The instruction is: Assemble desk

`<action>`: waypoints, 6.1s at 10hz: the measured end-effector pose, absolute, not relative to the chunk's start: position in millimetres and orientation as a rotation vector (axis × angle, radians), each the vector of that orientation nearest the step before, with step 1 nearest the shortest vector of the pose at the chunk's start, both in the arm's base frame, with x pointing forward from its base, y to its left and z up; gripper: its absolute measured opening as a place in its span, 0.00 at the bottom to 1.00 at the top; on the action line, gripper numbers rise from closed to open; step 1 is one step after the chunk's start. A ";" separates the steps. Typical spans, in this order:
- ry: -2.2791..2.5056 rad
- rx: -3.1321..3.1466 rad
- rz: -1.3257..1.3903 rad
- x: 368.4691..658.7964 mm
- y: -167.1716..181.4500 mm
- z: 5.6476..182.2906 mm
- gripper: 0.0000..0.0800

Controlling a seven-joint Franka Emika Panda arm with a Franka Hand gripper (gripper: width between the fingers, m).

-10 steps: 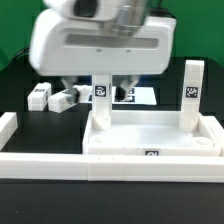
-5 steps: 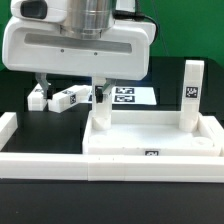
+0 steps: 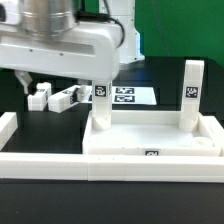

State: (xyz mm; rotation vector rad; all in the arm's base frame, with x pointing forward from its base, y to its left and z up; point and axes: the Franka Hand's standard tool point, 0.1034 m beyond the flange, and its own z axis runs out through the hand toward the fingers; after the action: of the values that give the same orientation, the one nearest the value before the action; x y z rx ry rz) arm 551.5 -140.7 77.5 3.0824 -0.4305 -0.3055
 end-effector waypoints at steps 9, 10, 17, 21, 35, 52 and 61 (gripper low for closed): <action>-0.862 3.074 -0.480 473.3 -184.3 56.6 0.81; -0.882 3.064 -0.495 468.8 -176.9 55.7 0.81; -0.890 3.015 -1.068 442.6 -163.9 51.4 0.81; -0.893 2.879 -1.507 426.4 -160.0 48.8 0.81; -0.671 2.950 -1.607 425.7 -132.8 38.9 0.81; -0.687 2.943 -1.588 416.5 -134.4 17.8 0.36; -0.602 3.017 -1.597 444.4 -145.0 76.3 0.36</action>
Offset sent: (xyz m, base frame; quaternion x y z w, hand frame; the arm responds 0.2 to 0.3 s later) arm 0.0000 0.0000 0.0000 0.0000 0.0000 0.0000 1.0000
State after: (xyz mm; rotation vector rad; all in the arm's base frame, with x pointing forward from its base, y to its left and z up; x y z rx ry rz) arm 444.4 -145.0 76.3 3.0170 -0.6023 -1.5968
